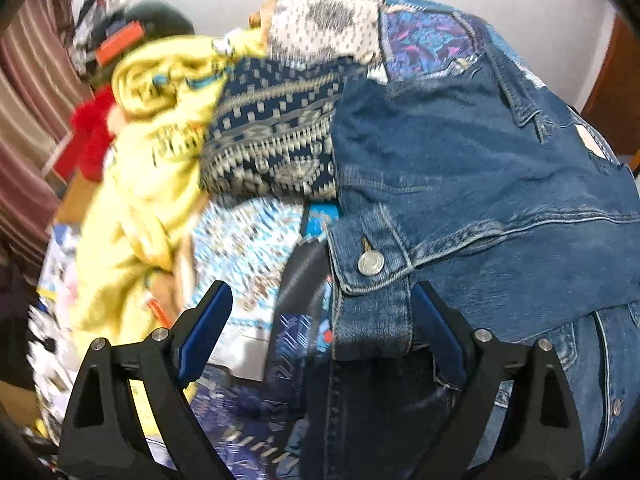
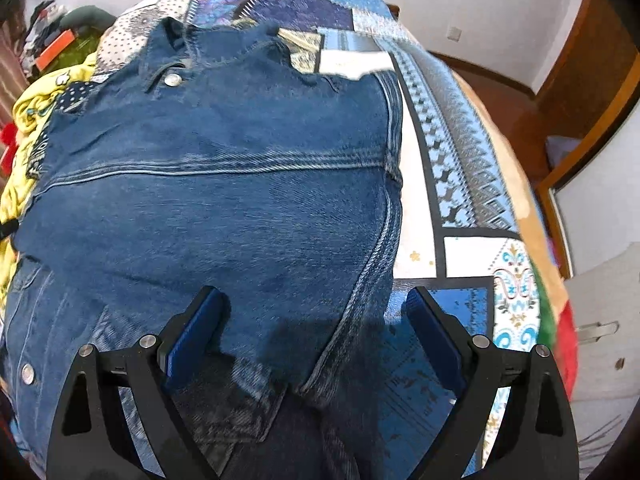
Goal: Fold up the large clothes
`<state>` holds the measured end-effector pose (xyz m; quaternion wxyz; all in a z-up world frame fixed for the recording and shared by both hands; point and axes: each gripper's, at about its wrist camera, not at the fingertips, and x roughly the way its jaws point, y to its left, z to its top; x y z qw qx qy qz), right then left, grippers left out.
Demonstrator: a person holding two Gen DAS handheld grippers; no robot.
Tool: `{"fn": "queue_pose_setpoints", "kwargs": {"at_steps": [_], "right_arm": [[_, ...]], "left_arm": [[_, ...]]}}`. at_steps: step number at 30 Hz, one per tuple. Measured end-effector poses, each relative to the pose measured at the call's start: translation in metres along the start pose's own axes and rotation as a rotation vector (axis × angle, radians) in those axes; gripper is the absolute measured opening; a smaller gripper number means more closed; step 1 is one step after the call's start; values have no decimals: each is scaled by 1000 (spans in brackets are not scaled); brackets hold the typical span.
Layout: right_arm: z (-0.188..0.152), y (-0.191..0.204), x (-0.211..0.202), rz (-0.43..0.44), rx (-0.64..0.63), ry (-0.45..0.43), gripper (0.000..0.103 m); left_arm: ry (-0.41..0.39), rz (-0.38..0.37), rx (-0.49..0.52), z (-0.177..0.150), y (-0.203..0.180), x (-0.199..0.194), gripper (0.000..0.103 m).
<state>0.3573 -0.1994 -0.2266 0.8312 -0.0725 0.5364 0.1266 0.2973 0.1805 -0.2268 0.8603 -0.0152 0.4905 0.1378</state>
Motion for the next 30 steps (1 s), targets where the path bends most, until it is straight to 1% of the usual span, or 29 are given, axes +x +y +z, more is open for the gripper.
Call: {"fn": "queue_pose_setpoints", "kwargs": {"at_steps": [3,5,9,12,16,19,22,27,30], "right_arm": [[-3,3,-19,-2,-22,-42,92],[-3,5,-33,-6,-31,-75,92],[-5,5,-69,-6,-27,-161,92],[-11,2,-92,9,-13,-214,92],[-26,-2,-117,39,6,-252,92],[-42,-6,-123,54,32,-252,92],[-59,-10,-117,64,67,-222,92],[-92,-20,-101,97,149,-122,92],[-108,-25,-86,142,211,-62,92]], "left_arm": [[-52,-16,14,5,2,-22,91],[-96,-35,16,6,5,-45,91],[-161,-69,16,7,15,-79,92],[-190,-98,2,2,23,-103,92],[-194,-139,-22,-14,32,-123,92],[-174,-153,-24,-34,35,-129,92],[-137,-162,-35,-54,39,-124,92],[-22,-222,-97,-92,47,-102,92],[54,-266,-169,-112,52,-86,92]]}}
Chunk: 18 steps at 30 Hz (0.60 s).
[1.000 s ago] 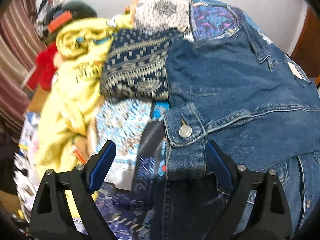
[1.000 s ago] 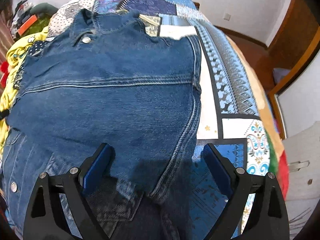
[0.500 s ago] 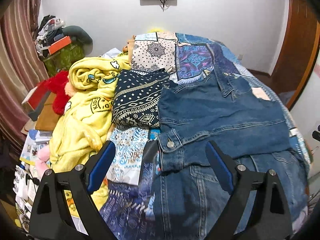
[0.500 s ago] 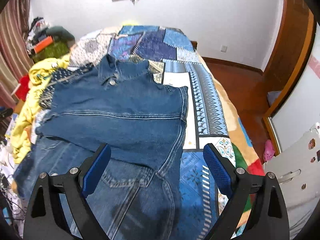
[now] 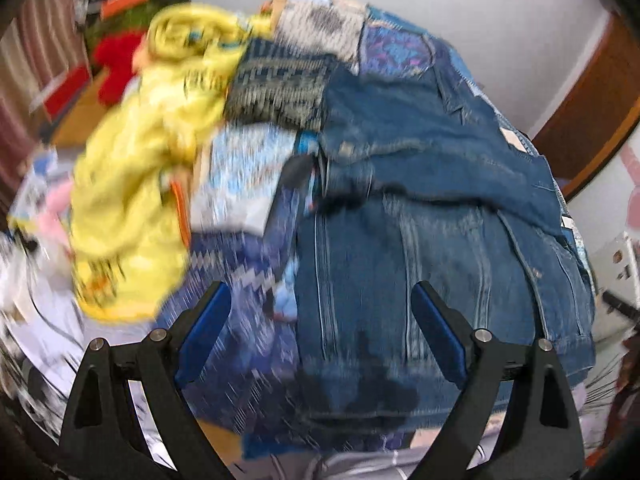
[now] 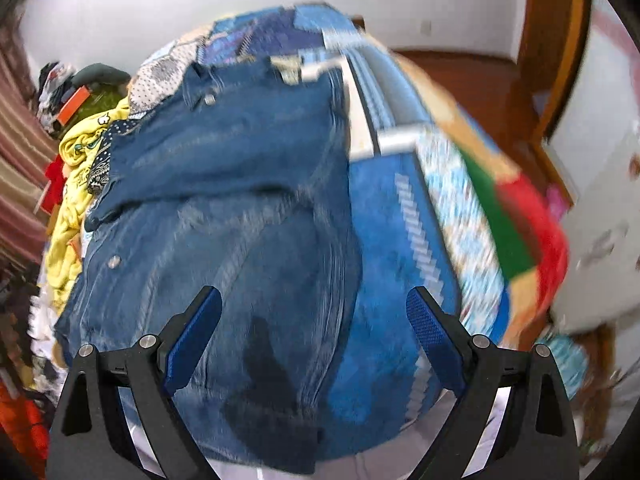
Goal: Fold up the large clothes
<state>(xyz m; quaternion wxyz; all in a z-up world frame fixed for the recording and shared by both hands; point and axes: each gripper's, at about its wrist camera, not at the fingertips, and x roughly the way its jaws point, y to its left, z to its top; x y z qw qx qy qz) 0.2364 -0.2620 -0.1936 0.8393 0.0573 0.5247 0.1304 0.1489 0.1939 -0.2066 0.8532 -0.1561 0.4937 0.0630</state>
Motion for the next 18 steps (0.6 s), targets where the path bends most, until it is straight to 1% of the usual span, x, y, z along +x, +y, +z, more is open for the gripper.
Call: {"fn": "queue_pose_setpoints", "kwargs": {"at_steps": [2,5,6,9,11,12,13,14,15,16,17,18], "right_arm": [[-8,-4,11,7,41,43,92],[-16,-4,20,27,65,76,92],[-19,-2,20,35,64,78,92],[-18,4,20,55,46,70,92],[-17,4,22,71,48,66,92],[-17,2,23,84,57,66,92],[-16,0,25,95,67,64,92],[-16,-2,27,111,79,64,92],[-17,-5,28,125,91,65,92],[-17,-7,29,139,104,62,92],[-17,-9,29,149,115,56,90],[-16,-10,29,152,121,50,88]], "left_arm": [[42,-37,-47,-10,6,9,92],[101,-79,-101,-24,12,24,92],[117,-87,-114,-27,13,29,92],[135,-111,-141,-33,15,38,92],[146,-150,-177,-37,17,44,91],[152,-165,-191,-37,17,47,88],[157,-177,-202,-37,18,50,82],[167,-194,-211,-37,17,53,79],[177,-210,-216,-37,16,55,72],[183,-219,-218,-37,15,57,69],[183,-212,-210,-36,13,58,68],[178,-209,-199,-36,11,57,65]]}}
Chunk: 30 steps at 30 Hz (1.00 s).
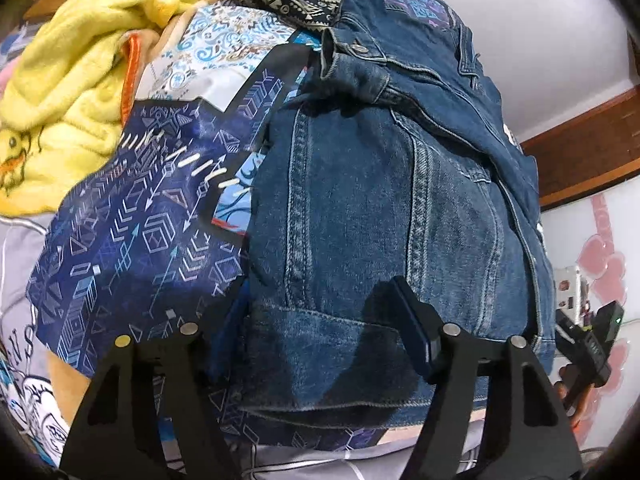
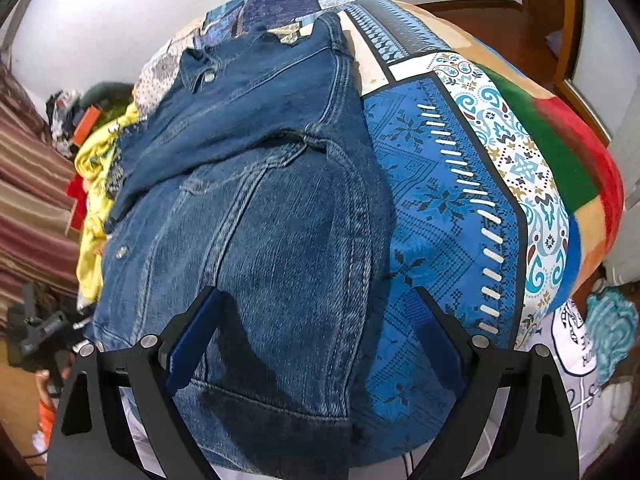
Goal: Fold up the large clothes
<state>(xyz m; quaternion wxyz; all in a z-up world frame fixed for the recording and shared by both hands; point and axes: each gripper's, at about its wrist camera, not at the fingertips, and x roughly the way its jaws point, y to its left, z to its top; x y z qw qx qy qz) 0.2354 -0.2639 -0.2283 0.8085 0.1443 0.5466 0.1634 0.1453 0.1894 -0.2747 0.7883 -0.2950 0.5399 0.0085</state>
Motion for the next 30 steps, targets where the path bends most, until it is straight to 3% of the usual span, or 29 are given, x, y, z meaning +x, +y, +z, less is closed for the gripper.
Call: {"fn": "queue_pose_setpoints", "kwargs": {"at_steps": [7,11,12,20,27,30], "right_arm": [[1,16,-5,25,-73,-33,49],[7,21,-6,56,-88,-45,14],[10,20,-7,67,-82,-57,10],[38,33,-20,131,-99,-135,8],[79,59,-38,147,-175,-230,8],[101,64,-44,163,-177,-272,8]], "left_arm": [[-48,-35,34,4,-5,-16,21],[-83,-62,37,11,-10,-28,18],[-93,-65,41,13,-13,-31,18],[-230,18,173,41,-50,-66,17],[-372,-4,266,88,-91,-104,15],[-438,32,312,114,-108,-115,9]]}}
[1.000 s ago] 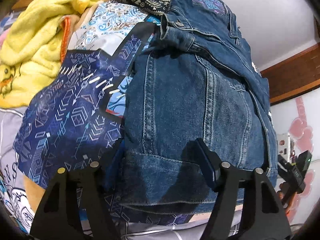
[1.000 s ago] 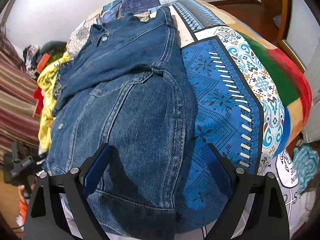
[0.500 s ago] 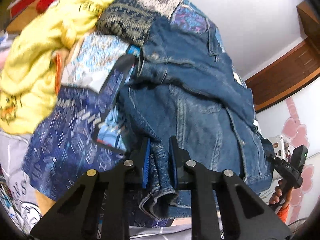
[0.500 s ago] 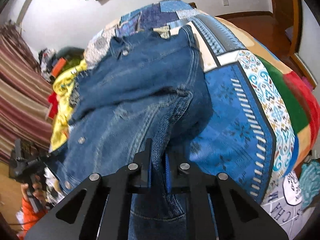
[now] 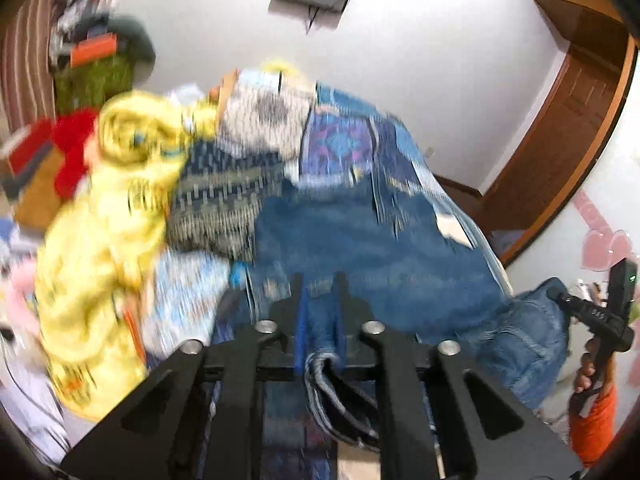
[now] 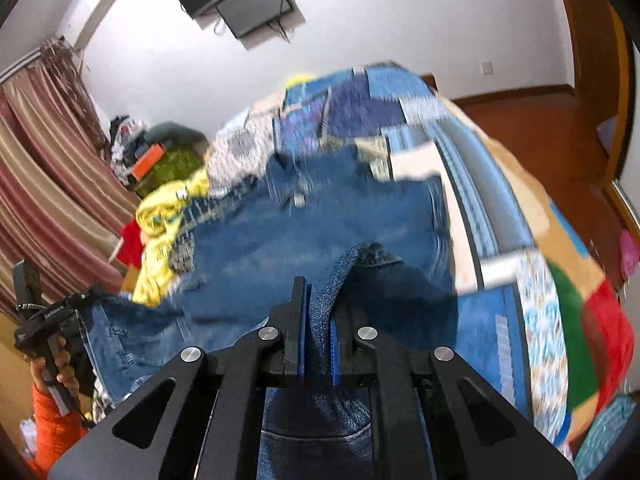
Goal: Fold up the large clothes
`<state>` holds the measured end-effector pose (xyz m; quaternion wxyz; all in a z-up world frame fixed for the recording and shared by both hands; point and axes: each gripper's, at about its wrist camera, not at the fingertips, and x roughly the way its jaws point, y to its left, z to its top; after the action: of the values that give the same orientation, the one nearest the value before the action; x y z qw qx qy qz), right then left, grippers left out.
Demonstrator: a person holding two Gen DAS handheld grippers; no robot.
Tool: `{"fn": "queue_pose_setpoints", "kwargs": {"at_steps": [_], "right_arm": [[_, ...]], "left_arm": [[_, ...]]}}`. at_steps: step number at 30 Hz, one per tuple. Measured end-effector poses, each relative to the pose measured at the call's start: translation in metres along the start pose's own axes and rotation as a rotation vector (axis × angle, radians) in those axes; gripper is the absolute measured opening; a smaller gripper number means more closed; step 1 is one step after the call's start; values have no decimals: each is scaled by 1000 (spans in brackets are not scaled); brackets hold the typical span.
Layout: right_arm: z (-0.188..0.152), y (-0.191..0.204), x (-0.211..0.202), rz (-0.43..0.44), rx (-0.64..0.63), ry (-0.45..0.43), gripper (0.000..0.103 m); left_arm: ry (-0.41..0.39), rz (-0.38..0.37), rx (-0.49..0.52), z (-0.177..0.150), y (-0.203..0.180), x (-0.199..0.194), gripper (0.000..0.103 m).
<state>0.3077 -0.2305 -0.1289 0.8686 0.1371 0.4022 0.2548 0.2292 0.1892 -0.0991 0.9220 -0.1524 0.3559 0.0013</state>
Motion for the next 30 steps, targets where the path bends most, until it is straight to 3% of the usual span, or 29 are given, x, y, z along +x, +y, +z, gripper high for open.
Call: {"fn": "queue_pose_setpoints", "kwargs": {"at_steps": [2,6,12,14,19,23,26,30], "right_arm": [[16,1,4,-9,-18,-30,7],[42,-5,23,-5,4,-41,7],[56,-20,65,-59,35,4,8],[54,-28,70,-69,48,20,8],[43,-41,68,-110,26,52,8],[32,-44,56,-132,-13,75,8],[26,-44,49,-141,-30,82,8],[20,-43,42,-140,-29,75,8]], "left_arm": [[-33,14,21,19,-4,6,0],[-48,42,20,53,-2,28,0],[65,21,5,48,3,66,1],[133,22,12,32,4,77,7],[228,96,40,-10,11,88,50],[284,106,-9,-39,25,82,54],[305,112,-74,-57,36,74,64],[364,81,-181,-85,48,71,69]]}}
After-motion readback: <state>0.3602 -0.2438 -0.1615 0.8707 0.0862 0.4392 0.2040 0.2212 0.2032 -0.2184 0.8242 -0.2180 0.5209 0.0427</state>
